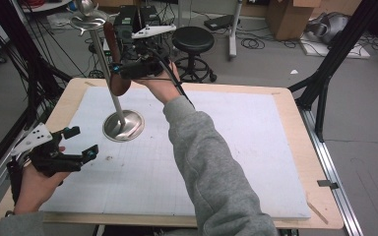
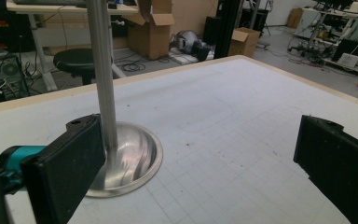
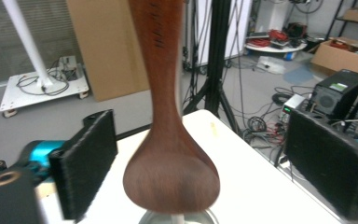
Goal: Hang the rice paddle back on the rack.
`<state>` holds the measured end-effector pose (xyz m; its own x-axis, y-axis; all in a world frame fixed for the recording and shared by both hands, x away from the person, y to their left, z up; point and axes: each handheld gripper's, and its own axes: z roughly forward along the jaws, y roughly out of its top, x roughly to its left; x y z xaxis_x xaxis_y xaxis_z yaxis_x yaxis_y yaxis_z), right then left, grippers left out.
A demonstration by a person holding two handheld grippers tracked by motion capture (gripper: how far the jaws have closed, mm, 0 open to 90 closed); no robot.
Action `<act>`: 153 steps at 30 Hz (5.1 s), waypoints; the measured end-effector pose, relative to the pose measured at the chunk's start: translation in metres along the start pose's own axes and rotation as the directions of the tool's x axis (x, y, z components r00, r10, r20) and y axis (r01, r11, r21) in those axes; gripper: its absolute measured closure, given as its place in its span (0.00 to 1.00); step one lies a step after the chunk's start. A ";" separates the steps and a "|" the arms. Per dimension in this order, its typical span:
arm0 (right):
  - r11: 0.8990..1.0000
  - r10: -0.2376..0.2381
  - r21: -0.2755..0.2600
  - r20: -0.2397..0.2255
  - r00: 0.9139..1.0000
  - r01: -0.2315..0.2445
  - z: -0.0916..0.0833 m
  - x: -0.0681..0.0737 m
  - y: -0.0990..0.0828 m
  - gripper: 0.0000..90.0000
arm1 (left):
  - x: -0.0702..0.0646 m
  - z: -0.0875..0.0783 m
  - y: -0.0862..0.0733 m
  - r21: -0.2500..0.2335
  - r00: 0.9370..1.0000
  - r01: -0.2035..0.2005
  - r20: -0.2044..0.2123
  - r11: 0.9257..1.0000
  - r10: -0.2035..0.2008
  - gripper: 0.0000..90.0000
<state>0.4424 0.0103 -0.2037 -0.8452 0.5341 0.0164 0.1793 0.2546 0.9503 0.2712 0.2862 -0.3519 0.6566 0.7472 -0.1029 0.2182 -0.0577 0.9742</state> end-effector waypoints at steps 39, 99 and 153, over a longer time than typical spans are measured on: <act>0.999 0.038 0.000 0.006 0.999 -0.038 -0.091 -0.043 -0.074 0.00 | 0.017 0.021 0.012 -0.048 1.000 0.019 0.014 0.999 -0.018 0.03; 0.989 0.144 -0.057 0.170 0.975 -0.136 -0.208 -0.080 -0.207 0.00 | 0.013 0.048 0.005 -0.010 1.000 -0.007 0.007 1.000 0.007 0.03; 0.971 0.232 -0.122 0.306 0.923 -0.204 -0.277 -0.088 -0.277 0.00 | 0.012 0.053 -0.003 0.023 1.000 0.002 -0.001 1.000 -0.002 0.03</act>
<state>0.3274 -0.3309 -0.3823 -0.5844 0.7992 0.1405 0.2849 0.0400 0.9577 0.3168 0.2605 -0.3672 0.6551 0.7483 -0.1044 0.2362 -0.0716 0.9691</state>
